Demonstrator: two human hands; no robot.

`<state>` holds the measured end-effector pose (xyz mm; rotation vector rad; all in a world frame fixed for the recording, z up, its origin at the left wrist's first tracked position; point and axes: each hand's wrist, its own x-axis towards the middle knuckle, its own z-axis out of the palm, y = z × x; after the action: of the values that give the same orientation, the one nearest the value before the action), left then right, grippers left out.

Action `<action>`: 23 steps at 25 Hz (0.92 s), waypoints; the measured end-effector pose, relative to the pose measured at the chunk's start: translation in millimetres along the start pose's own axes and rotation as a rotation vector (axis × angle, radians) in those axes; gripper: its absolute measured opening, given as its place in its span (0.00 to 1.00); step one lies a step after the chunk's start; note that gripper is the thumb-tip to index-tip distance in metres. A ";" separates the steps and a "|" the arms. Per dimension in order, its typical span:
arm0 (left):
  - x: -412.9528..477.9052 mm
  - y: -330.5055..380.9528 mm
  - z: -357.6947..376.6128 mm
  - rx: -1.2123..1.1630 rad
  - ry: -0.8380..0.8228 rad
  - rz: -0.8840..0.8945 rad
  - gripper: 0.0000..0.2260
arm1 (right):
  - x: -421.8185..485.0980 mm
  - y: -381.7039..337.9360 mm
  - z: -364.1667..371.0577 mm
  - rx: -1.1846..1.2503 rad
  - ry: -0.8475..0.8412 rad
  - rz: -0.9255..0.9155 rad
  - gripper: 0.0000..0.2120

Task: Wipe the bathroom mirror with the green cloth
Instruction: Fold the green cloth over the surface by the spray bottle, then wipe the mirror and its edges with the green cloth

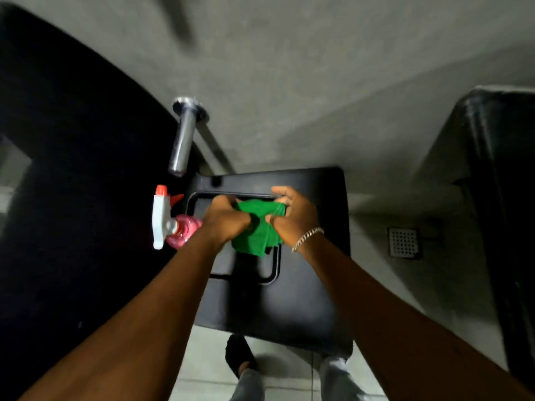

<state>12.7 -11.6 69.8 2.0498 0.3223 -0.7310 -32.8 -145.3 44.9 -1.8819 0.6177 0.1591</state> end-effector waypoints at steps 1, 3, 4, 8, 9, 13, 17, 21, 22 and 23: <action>-11.9 13.9 -4.6 -0.051 -0.037 0.045 0.14 | -6.9 -15.6 -19.3 -0.003 0.025 -0.038 0.29; -40.2 46.8 -13.4 -0.128 -0.115 0.149 0.10 | -25.1 -48.4 -58.5 -0.027 0.091 -0.135 0.29; -58.7 71.0 -18.2 -0.140 -0.149 0.222 0.11 | -36.8 -68.5 -80.2 -0.027 0.133 -0.176 0.28; -132.5 181.7 -32.3 -0.125 -0.153 0.499 0.11 | -81.9 -155.6 -170.4 -0.069 0.320 -0.394 0.20; -148.2 203.3 -35.1 -0.128 -0.157 0.565 0.12 | -90.9 -172.7 -187.1 -0.084 0.344 -0.445 0.19; -213.6 311.2 -34.8 -0.178 -0.166 0.829 0.10 | -120.4 -250.7 -275.3 0.037 0.519 -0.648 0.17; -290.0 410.8 -21.3 -0.271 -0.133 1.069 0.11 | -159.3 -317.0 -377.7 0.142 0.656 -0.831 0.18; -362.4 501.5 -1.9 -0.286 -0.035 1.360 0.12 | -193.4 -382.5 -479.3 0.115 0.749 -1.076 0.17; -379.1 523.6 1.1 -0.269 0.003 1.448 0.13 | -199.6 -398.3 -504.2 0.118 0.759 -1.130 0.17; -396.5 549.9 1.5 -0.242 0.045 1.540 0.14 | -205.3 -418.7 -531.7 0.129 0.775 -1.186 0.16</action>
<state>-34.4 -297.2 682.9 1.4683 -1.0187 0.3119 -99.1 -442.1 683.4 -1.8542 -0.0925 -1.3736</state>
